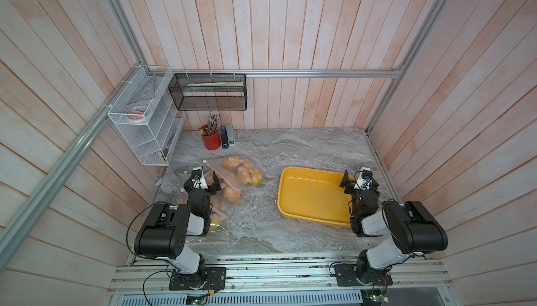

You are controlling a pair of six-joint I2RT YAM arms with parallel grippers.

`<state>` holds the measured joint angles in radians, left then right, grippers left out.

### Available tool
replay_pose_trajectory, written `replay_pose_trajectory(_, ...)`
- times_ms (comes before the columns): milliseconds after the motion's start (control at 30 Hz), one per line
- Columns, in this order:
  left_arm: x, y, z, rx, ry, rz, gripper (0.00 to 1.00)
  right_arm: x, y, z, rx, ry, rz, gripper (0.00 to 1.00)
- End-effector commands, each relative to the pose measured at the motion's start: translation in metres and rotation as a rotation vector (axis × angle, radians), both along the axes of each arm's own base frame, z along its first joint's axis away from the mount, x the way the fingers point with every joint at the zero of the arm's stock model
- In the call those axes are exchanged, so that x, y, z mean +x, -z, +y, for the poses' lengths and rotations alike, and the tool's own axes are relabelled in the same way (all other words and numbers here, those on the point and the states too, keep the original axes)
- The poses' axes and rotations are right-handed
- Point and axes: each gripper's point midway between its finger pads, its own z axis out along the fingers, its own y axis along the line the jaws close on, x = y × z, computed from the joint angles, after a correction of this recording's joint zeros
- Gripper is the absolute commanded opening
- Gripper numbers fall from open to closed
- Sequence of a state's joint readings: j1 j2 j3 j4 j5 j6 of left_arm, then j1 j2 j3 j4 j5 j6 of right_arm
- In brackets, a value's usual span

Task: Put the potatoes into a zipper bag and zip it
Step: Reset both arms

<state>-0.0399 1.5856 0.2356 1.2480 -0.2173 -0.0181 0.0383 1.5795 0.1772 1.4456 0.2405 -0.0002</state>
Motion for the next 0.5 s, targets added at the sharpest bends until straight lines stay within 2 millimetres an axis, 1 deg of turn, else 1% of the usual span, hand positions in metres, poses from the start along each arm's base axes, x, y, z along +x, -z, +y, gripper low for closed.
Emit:
replay_pose_trajectory(0,0.0024,-0.0072,0.0012,0.004,-0.001,-0.019,1.00,0.0011,0.0030,-0.0003,0.010,-0.002,0.014,0.98)
replay_pose_trajectory(233,0.0022,-0.0072,0.0012,0.003,-0.002,-0.019,1.00,0.0069,0.0062,0.0007,0.031,-0.044,0.036,0.98)
replay_pose_trajectory(467,0.0024,-0.0075,0.0014,0.003,-0.003,-0.019,1.00,0.0048,0.0051,0.0003,0.030,-0.041,0.028,0.98)
